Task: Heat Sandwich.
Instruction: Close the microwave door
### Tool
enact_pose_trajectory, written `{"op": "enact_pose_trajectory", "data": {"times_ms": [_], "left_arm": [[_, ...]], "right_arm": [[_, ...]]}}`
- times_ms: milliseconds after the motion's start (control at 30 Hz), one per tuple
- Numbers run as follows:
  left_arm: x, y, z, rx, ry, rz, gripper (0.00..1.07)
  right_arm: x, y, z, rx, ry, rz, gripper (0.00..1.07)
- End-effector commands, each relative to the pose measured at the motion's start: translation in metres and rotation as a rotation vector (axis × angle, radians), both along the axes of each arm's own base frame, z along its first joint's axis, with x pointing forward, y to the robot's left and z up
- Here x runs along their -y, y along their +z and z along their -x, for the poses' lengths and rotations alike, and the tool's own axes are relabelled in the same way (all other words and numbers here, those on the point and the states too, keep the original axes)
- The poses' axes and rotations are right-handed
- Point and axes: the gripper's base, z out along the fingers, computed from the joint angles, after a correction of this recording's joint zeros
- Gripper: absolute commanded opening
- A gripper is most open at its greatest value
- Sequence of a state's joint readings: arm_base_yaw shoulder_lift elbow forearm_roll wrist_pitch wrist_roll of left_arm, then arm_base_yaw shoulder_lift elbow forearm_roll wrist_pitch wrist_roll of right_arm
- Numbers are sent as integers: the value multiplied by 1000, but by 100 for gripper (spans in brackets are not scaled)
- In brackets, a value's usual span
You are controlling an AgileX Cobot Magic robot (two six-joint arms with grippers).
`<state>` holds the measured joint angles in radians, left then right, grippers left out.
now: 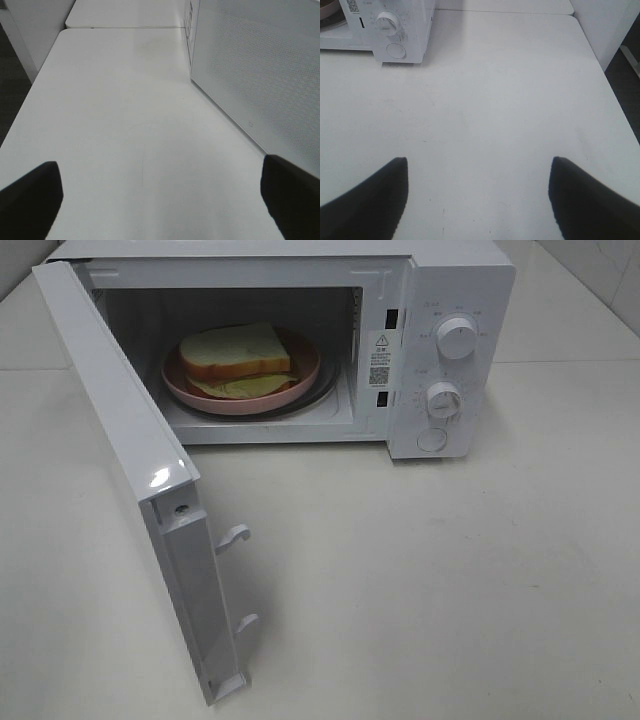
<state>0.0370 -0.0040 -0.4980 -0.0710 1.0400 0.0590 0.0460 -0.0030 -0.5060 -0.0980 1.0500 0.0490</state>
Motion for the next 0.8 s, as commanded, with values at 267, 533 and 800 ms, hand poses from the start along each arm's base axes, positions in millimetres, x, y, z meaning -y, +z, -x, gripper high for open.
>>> {"op": "enact_pose_trajectory", "data": {"times_ms": [267,533,800], "left_arm": [[0,0,4,28,3,-2,101],[0,0,4,28,3,-2,101],[0,0,4,28,3,-2,101]], "right_arm": [[0,0,3,34,-3,6,76],[0,0,3,34,-3,6,76],[0,0,3,34,-3,6,76]]}}
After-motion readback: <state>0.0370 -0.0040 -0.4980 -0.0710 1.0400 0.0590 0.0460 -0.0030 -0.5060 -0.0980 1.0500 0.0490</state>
